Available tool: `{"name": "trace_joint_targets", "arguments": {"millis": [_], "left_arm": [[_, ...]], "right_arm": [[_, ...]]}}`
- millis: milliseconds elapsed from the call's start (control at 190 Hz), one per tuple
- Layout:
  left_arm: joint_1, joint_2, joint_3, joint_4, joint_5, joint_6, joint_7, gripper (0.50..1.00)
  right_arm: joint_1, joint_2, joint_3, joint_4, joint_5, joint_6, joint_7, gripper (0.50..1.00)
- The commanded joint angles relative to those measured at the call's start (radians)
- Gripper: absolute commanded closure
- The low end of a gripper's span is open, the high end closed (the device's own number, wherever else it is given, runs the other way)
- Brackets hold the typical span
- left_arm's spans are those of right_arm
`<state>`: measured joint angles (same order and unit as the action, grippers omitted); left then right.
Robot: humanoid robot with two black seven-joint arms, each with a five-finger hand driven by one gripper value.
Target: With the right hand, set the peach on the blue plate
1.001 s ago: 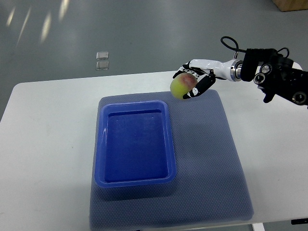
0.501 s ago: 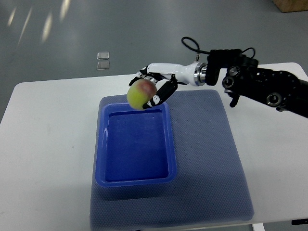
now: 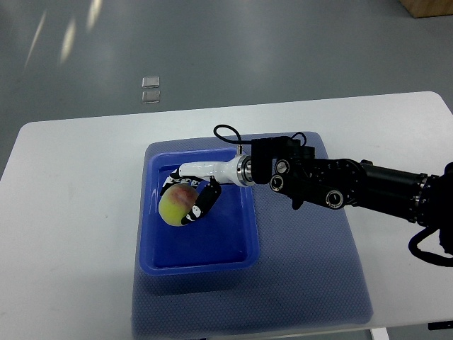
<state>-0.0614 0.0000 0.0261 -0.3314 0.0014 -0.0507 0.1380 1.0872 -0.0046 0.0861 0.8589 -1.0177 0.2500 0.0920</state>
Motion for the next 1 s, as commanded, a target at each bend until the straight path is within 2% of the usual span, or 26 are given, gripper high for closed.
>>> {"name": "trace_joint_targets", "arguments": {"millis": [0, 74, 348, 353, 401, 448, 453, 538, 611, 617, 696, 743, 748, 785, 891, 996], "left_arm": [[0.000, 0.000, 0.000, 0.000, 0.000, 0.000, 0.000, 0.500], [0.000, 0.000, 0.002, 0.000, 0.000, 0.000, 0.000, 0.500], [0.000, 0.000, 0.000, 0.002, 0.000, 0.000, 0.000, 0.500], [0.000, 0.000, 0.000, 0.002, 0.000, 0.000, 0.000, 0.500], [0.000, 0.000, 0.000, 0.002, 0.000, 0.000, 0.000, 0.500], [0.000, 0.000, 0.000, 0.002, 0.000, 0.000, 0.000, 0.500], [0.000, 0.000, 0.001, 0.002, 0.000, 0.000, 0.000, 0.500], [0.000, 0.000, 0.002, -0.002, 0.000, 0.000, 0.000, 0.500], [0.000, 0.000, 0.002, -0.002, 0.000, 0.000, 0.000, 0.500], [0.000, 0.000, 0.002, -0.003, 0.000, 0.000, 0.000, 0.500], [0.000, 0.000, 0.002, -0.005, 0.000, 0.000, 0.000, 0.500], [0.000, 0.000, 0.002, -0.005, 0.000, 0.000, 0.000, 0.500], [0.000, 0.000, 0.002, -0.006, 0.002, 0.000, 0.002, 0.500], [0.000, 0.000, 0.002, -0.006, 0.002, 0.000, 0.000, 0.500], [0.000, 0.000, 0.002, -0.008, 0.002, 0.002, 0.000, 0.500], [0.000, 0.000, 0.002, -0.008, 0.002, 0.002, 0.002, 0.500]], "right_arm": [[-0.006, 0.002, -0.003, -0.001, -0.001, 0.006, -0.001, 0.630], [-0.006, 0.000, -0.002, -0.001, -0.001, 0.008, -0.001, 0.570], [0.039, -0.095, 0.089, 0.011, 0.024, 0.012, -0.003, 0.568], [0.040, -0.125, 0.137, 0.021, 0.031, 0.012, -0.003, 0.568], [0.031, -0.161, 0.198, 0.025, 0.042, 0.009, -0.001, 0.568], [0.031, -0.161, 0.198, 0.025, 0.042, 0.009, -0.001, 0.568], [0.020, -0.188, 0.278, 0.025, 0.060, 0.006, 0.000, 0.568], [-0.062, -0.202, 0.444, 0.025, 0.134, -0.003, -0.001, 0.568], [-0.089, -0.202, 0.488, 0.022, 0.157, -0.005, -0.001, 0.568], [-0.145, -0.196, 0.594, 0.022, 0.206, -0.009, 0.002, 0.568], [-0.225, -0.178, 0.750, 0.022, 0.289, -0.021, 0.003, 0.568], [-0.225, -0.178, 0.750, 0.022, 0.289, -0.021, 0.003, 0.568], [-0.287, -0.154, 0.849, 0.019, 0.363, -0.023, 0.005, 0.568], [-0.323, -0.132, 0.912, 0.015, 0.421, -0.020, 0.006, 0.568], [-0.432, -0.069, 1.093, -0.003, 0.646, -0.008, 0.060, 0.568], [-0.483, -0.052, 1.135, -0.029, 0.778, 0.005, 0.100, 0.568]]}}
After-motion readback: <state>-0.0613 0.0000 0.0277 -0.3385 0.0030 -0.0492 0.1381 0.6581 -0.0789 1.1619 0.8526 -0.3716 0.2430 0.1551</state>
